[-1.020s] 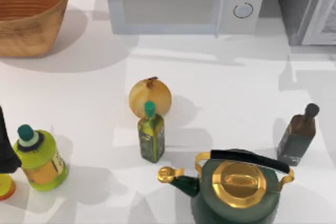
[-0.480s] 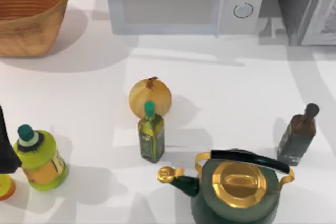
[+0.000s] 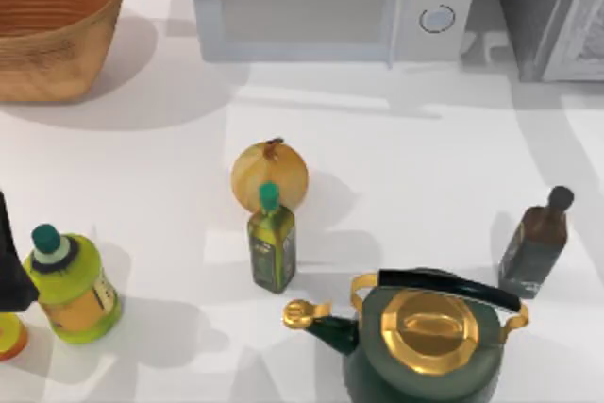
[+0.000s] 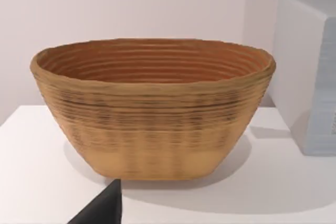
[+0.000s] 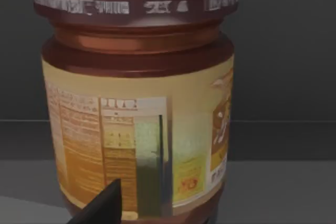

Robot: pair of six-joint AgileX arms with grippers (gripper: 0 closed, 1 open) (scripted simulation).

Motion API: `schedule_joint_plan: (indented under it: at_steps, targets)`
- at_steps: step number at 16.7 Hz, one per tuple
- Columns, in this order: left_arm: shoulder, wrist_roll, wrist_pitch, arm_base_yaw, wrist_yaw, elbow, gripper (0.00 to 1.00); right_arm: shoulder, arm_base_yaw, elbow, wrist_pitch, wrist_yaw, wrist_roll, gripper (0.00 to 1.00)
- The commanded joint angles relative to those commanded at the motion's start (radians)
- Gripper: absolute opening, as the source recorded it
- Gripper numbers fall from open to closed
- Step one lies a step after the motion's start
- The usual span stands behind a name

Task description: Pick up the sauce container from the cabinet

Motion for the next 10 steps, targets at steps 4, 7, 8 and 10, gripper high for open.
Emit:
schedule_joint_plan:
  at_steps: [4,7,8,10]
  targets:
    - [0.0,0.0,0.0,0.0,0.0,0.0,1.0,0.076,0.086,0.046,0.029,0.095,-0.001,1.0]
    - [0.0,0.0,0.0,0.0,0.0,0.0,1.0,0.125,0.141,0.074,0.053,0.15,-0.002,1.0]
    - [0.0,0.0,0.0,0.0,0.0,0.0,1.0,0.125,0.141,0.075,0.053,0.151,-0.002,1.0]
    - [0.0,0.0,0.0,0.0,0.0,0.0,1.0,0.122,0.137,0.069,0.052,0.148,-0.002,1.0]
